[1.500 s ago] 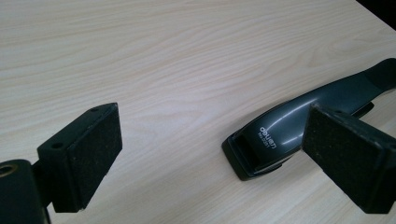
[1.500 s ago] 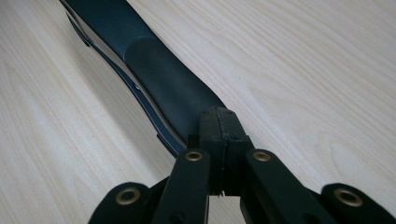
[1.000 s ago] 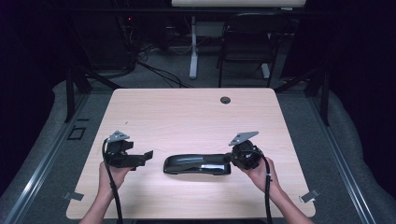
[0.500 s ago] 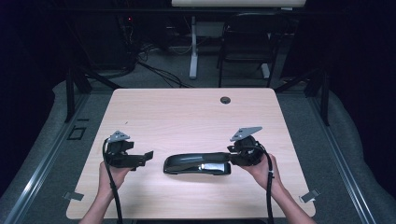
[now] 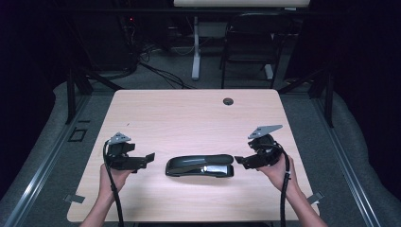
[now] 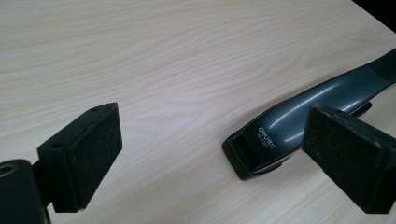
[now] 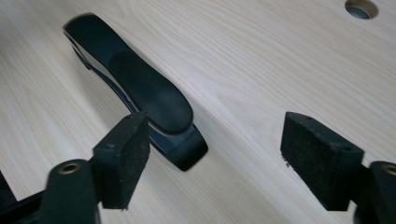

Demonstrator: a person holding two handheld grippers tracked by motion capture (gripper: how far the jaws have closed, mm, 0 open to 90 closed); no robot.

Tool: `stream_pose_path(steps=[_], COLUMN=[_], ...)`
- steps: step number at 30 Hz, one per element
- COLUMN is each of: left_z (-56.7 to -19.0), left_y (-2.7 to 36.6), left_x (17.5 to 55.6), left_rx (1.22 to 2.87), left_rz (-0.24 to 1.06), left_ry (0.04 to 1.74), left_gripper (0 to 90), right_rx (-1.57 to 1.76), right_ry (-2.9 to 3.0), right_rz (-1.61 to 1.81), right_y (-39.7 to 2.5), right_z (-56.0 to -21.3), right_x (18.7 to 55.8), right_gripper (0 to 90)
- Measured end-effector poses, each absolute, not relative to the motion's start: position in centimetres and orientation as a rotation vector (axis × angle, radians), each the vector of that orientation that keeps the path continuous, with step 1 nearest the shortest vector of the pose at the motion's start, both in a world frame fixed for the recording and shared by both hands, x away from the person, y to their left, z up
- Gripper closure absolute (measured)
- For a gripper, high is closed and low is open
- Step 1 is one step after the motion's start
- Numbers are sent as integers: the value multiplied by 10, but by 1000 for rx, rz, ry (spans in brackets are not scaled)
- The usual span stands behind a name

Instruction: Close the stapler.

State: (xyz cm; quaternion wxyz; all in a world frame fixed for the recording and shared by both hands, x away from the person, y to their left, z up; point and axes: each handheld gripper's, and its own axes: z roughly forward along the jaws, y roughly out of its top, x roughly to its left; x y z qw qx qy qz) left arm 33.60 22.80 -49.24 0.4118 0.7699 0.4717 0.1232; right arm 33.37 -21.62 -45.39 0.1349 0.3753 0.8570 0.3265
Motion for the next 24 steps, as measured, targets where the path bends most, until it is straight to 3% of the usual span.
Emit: stream_pose_path(steps=[13, 24], left_z=[-493, -495], left_y=[227, 223], left_x=[336, 339], left_rx=[1938, 1975], left_rz=[311, 310], left_ry=[1185, 1171], left_gripper=[55, 47], right_rx=[1284, 1331], right_ry=[2467, 2478], right_rz=[816, 688], right_y=[-265, -285], right_z=[-475, -501], right_x=[322, 330], right_gripper=[0, 0])
